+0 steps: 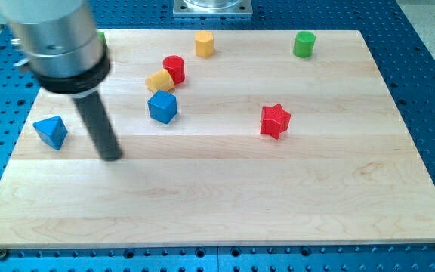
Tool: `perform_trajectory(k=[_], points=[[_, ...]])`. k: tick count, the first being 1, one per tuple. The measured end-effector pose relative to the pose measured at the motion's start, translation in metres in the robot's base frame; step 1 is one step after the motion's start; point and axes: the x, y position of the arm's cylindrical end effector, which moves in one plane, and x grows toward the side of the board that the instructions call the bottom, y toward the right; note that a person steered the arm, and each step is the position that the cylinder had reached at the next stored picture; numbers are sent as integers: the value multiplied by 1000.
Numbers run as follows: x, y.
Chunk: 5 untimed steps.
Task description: Move the red circle towards the blue triangle
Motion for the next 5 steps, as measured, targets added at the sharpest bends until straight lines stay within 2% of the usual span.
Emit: perform_trajectory(k=[1, 5], points=[[-11, 59], [-24, 69]])
